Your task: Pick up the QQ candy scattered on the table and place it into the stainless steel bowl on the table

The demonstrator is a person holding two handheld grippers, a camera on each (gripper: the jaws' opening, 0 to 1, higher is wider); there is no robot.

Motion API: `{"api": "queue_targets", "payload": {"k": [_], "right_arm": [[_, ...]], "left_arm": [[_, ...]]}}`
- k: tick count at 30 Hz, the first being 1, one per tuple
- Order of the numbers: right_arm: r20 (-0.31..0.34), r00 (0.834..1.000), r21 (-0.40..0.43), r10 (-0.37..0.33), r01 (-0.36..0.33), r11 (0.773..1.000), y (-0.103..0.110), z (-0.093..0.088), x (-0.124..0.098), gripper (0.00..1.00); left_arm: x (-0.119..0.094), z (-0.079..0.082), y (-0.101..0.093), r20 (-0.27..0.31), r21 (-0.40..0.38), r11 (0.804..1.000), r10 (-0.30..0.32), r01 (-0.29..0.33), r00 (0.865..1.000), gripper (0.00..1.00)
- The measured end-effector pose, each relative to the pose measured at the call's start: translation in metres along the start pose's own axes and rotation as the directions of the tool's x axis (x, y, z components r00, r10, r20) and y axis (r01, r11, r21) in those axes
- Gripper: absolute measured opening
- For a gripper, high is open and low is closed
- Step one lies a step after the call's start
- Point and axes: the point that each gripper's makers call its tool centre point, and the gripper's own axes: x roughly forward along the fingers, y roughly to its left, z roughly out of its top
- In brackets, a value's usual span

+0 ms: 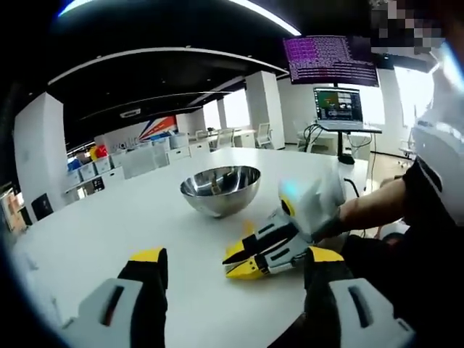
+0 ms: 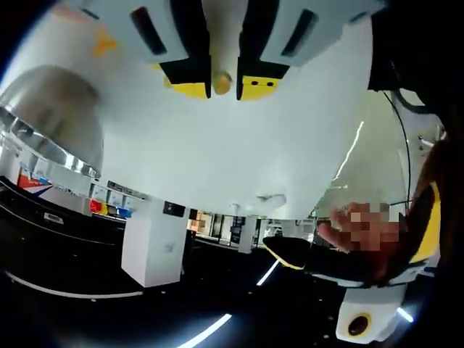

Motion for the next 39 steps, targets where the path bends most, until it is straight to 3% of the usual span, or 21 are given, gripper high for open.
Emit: {"api": "queue_targets", "payload": {"k": [1, 4, 14, 25, 33, 36, 39], "right_arm": [[0.002, 1.0, 0.001, 0.0, 0.0, 1.0, 0.0, 0.0, 0.0, 0.12], [0.001, 1.0, 0.0, -0.002, 0.002, 1.0, 0.0, -0.001, 0.0, 0.1], [0.017, 1.0, 0.01, -0.001, 0.0, 1.0, 0.001, -0.001, 0.001, 0.06], [0.017, 1.0, -0.035, 0.0, 0.001, 0.999, 0.002, 0.001, -0.002, 0.03], [0.105, 0.994, -0.043, -0.023, 0.027, 0.999, -0.009, 0.044, -0.029, 0.03], [0.16, 0.985, -0.069, -0.065, 0.077, 0.995, -0.028, 0.072, -0.049, 0.03], [0.225, 0.964, -0.07, -0.142, 0.161, 0.984, -0.061, 0.105, -0.074, 0.03]], "left_arm": [[0.0, -0.004, -0.002, -0.035, -0.018, 1.0, -0.018, 0.017, 0.999, 0.85], [-0.002, 0.004, 0.004, -0.005, 0.059, 0.998, 0.016, -0.015, 1.0, 0.86], [-0.003, 0.006, -0.01, -0.037, 0.065, 0.996, -0.052, 0.055, 0.998, 0.82], [-0.004, 0.004, -0.011, -0.05, 0.088, 0.994, -0.061, 0.065, 0.997, 0.81], [-0.003, 0.003, -0.008, -0.059, 0.097, 0.994, -0.05, 0.056, 0.997, 0.79], [-0.003, 0.004, -0.007, -0.059, 0.099, 0.994, -0.046, 0.052, 0.997, 0.77], [-0.003, 0.004, -0.008, -0.06, 0.101, 0.993, -0.05, 0.056, 0.997, 0.77]]}}
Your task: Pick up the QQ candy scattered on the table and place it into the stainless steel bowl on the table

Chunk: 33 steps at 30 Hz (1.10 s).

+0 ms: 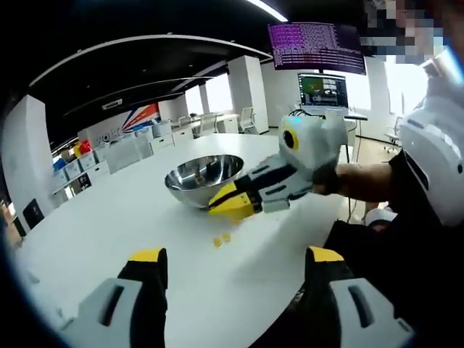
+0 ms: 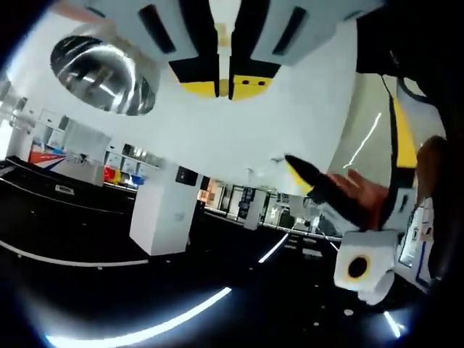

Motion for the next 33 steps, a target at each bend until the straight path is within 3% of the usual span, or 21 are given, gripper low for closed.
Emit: {"api": "queue_targets", "payload": {"k": [3, 6, 8, 11, 17, 18, 19, 21, 25, 28, 30, 32, 33], "right_arm": [[0.029, 0.997, -0.02, -0.068, 0.068, 0.997, -0.034, 0.017, -0.006, 0.03], [0.023, 0.99, -0.036, -0.137, 0.138, 0.99, -0.069, 0.02, -0.007, 0.03], [-0.008, 0.977, -0.053, -0.213, 0.212, 0.976, -0.097, 0.011, -0.007, 0.03], [-0.049, 0.964, -0.02, -0.26, 0.259, 0.966, -0.12, -0.008, -0.003, 0.03], [-0.137, 0.951, 0.026, -0.278, 0.284, 0.958, -0.134, -0.049, 0.008, 0.03], [-0.148, 0.951, 0.045, -0.272, 0.281, 0.959, -0.133, -0.054, 0.008, 0.04], [-0.156, 0.958, 0.116, -0.24, 0.259, 0.959, -0.129, -0.059, 0.01, 0.04], [-0.137, 0.969, 0.242, -0.205, 0.233, 0.942, -0.127, -0.059, 0.011, 0.05], [-0.103, 0.968, 0.326, -0.23, 0.251, 0.911, -0.145, -0.061, 0.007, 0.07], [-0.103, 0.968, 0.427, -0.23, 0.251, 0.869, -0.152, -0.068, 0.006, 0.22], [-0.096, 0.968, 0.475, -0.234, 0.251, 0.843, -0.158, -0.07, 0.003, 0.13], [-0.098, 0.964, 0.523, -0.249, 0.262, 0.811, -0.163, -0.072, -0.002, 0.12], [-0.093, 0.963, 0.518, -0.254, 0.265, 0.814, -0.165, -0.07, -0.005, 0.12]], "left_arm": [[0.001, -0.001, -0.002, -0.003, -0.001, 1.0, -0.008, 0.008, 1.0, 0.77], [0.002, -0.002, -0.002, -0.012, -0.004, 1.0, -0.01, 0.01, 1.0, 0.78], [0.003, -0.002, -0.002, -0.015, -0.004, 1.0, -0.004, 0.004, 1.0, 0.78], [0.001, 0.0, -0.005, -0.014, 0.0, 1.0, 0.003, -0.003, 1.0, 0.78], [0.0, 0.001, -0.003, -0.023, 0.01, 1.0, 0.027, -0.027, 0.999, 0.78], [-0.001, 0.001, -0.003, -0.025, 0.013, 0.999, 0.03, -0.03, 0.999, 0.78], [-0.001, 0.001, -0.004, -0.026, 0.016, 0.999, 0.03, -0.03, 0.999, 0.78], [-0.002, 0.003, -0.007, -0.02, 0.019, 1.0, 0.022, -0.021, 1.0, 0.78], [-0.001, 0.005, -0.01, -0.015, 0.024, 1.0, 0.017, -0.016, 1.0, 0.78], [0.0, 0.006, -0.013, -0.009, 0.025, 1.0, 0.01, -0.009, 1.0, 0.78], [0.0, 0.006, -0.014, -0.009, 0.026, 1.0, 0.006, -0.006, 1.0, 0.78], [0.001, 0.005, -0.015, -0.01, 0.026, 1.0, 0.004, -0.004, 1.0, 0.78], [0.001, 0.005, -0.015, -0.012, 0.025, 1.0, 0.003, -0.003, 1.0, 0.78]]}}
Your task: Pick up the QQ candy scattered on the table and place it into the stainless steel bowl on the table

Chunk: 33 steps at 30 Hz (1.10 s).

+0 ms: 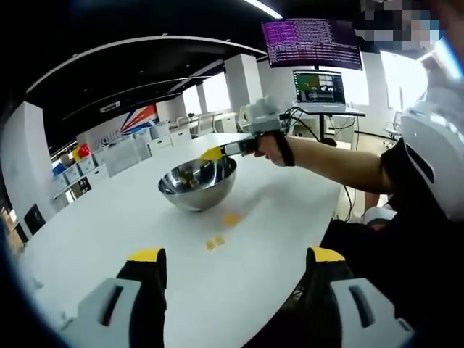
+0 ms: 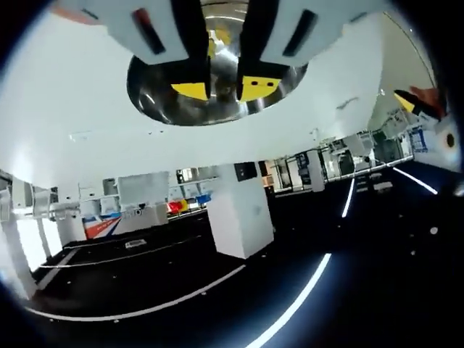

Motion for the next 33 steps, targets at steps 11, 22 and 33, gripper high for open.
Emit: {"api": "queue_targets", "payload": {"k": [11, 22, 33], "right_arm": [[0.048, 0.999, -0.135, -0.007, 0.014, 0.991, 0.013, 0.019, -0.013, 0.12], [0.148, 0.989, -0.401, 0.0, 0.06, 0.914, 0.041, 0.05, -0.05, 0.14], [0.11, 0.979, -0.442, 0.17, -0.105, 0.891, 0.109, 0.044, -0.091, 0.12]], "left_arm": [[0.002, 0.0, 0.001, -0.004, -0.006, 1.0, 0.003, -0.003, 1.0, 0.78], [0.006, -0.001, 0.006, -0.017, -0.017, 1.0, 0.022, -0.022, 1.0, 0.78], [0.01, -0.003, 0.006, -0.019, -0.014, 1.0, 0.015, -0.016, 1.0, 0.77]]}}
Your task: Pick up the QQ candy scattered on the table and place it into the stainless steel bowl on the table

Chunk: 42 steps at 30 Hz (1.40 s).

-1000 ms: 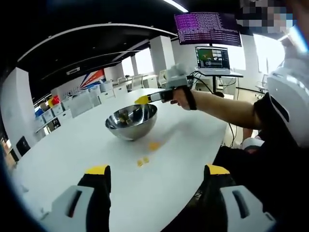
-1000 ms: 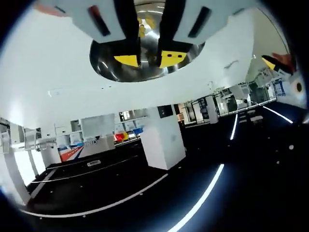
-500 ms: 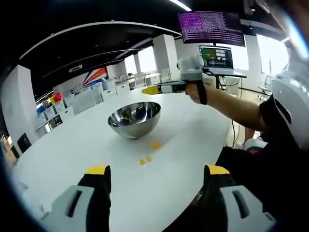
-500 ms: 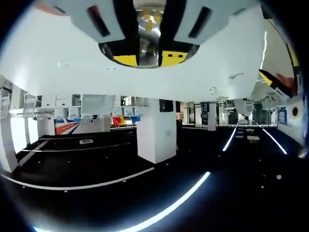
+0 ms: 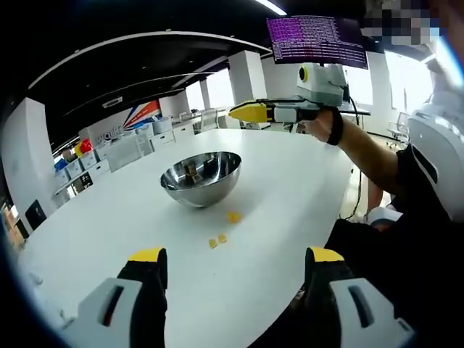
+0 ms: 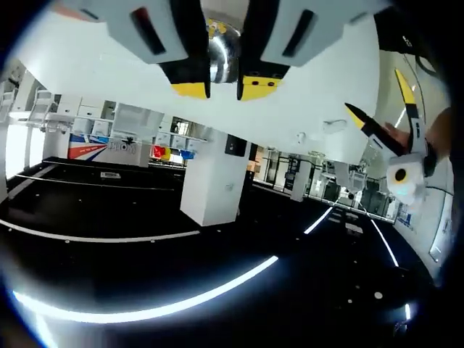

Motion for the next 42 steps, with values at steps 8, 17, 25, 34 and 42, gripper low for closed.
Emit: {"api": "queue_targets", "payload": {"k": [8, 17, 25, 34, 42], "right_arm": [[-0.203, 0.977, -0.037, 0.065, -0.074, 0.997, 0.034, -0.088, 0.009, 0.13], [-0.295, 0.951, 0.0, 0.089, -0.093, 0.996, 0.043, -0.132, 0.014, 0.09], [-0.356, 0.929, -0.001, 0.097, -0.104, 0.995, 0.044, -0.161, 0.018, 0.09], [-0.402, 0.91, 0.032, 0.1, -0.095, 0.995, 0.038, -0.184, 0.022, 0.09], [-0.395, 0.912, 0.059, 0.108, -0.092, 0.994, 0.041, -0.185, 0.022, 0.08]], "left_arm": [[0.001, 0.0, 0.0, 0.002, 0.001, 1.0, -0.004, 0.004, 1.0, 0.77], [-0.004, -0.001, 0.003, 0.004, 0.003, 1.0, 0.005, -0.005, 1.0, 0.76], [-0.001, 0.0, 0.001, 0.008, 0.006, 1.0, -0.007, 0.007, 1.0, 0.76], [-0.001, -0.001, 0.001, 0.007, 0.007, 1.0, -0.007, 0.007, 1.0, 0.76], [0.003, -0.003, 0.002, 0.006, 0.001, 1.0, -0.011, 0.011, 1.0, 0.76]]}}
